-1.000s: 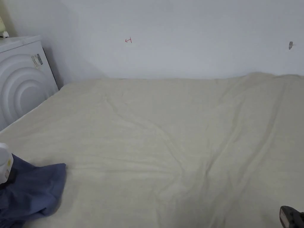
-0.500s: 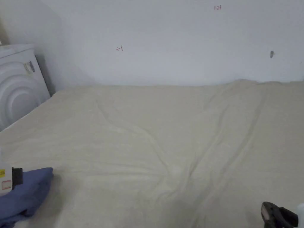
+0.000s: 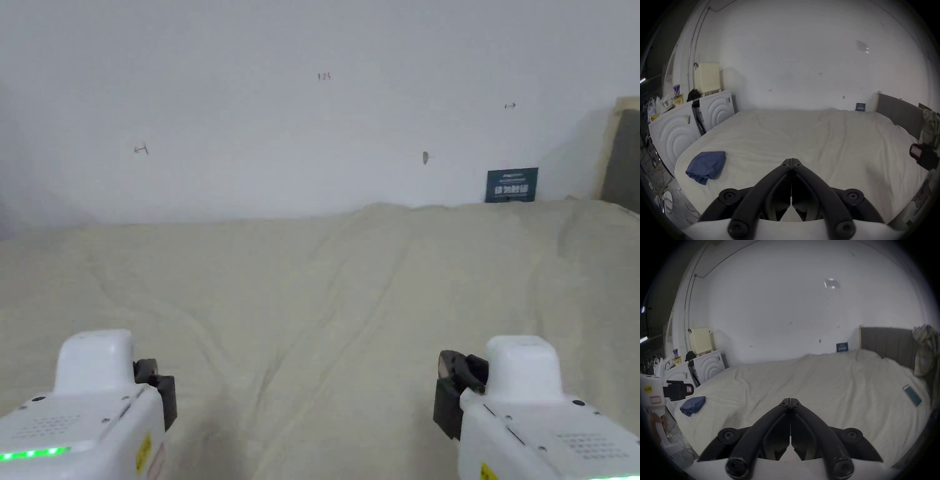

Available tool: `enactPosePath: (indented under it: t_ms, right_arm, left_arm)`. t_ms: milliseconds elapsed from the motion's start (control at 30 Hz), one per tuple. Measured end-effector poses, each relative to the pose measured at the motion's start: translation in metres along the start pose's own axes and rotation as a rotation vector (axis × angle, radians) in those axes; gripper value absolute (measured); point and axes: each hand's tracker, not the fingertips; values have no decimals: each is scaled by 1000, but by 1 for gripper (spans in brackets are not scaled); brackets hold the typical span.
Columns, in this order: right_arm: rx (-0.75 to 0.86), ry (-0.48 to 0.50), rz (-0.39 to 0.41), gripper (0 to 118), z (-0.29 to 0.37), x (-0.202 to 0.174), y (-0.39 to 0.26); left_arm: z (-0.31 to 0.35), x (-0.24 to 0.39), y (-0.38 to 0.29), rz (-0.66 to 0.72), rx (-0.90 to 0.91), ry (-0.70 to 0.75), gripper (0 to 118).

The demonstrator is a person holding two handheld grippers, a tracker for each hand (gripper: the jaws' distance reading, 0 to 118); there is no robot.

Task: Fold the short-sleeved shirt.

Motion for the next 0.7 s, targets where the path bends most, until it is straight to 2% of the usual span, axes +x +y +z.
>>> enactPosePath:
  t_ms: [100,167,267,333,433,533,567,600,633,667,700]
  right_arm:
    - [42,3,-8,0,14,18,14]
    - [61,23,-14,0,20,30,23]
    - [105,-19,33,0,26,40,31]
    - [122,-21,31,0,31,46,34]
    - [146,-21,25,0,38,53,38]
    - [169,-24,28,0,46,54,45]
    - [180,-21,22,13,49,56,47]
    - [190,-15,11,36,49,57,49]
    - [191,-2,4,64,49,59,51]
    - [197,19,-8,97,50,61,53]
    - [206,26,-14,104,52,62,55]
  left_arm:
    - [19,42,1,15,45,-18,0]
    - [30,65,3,8,110,45,0]
    - [38,82,10,58,118,19,0]
    - [44,93,15,52,118,20,0]
    - [51,107,19,-7,162,94,0]
    - [60,111,21,6,179,72,0]
    - [61,112,22,11,180,54,0]
    - [64,112,23,13,183,47,2]
    - [66,114,24,16,187,56,15]
    - [67,114,25,18,196,56,51]
    - [67,114,28,9,194,56,84]
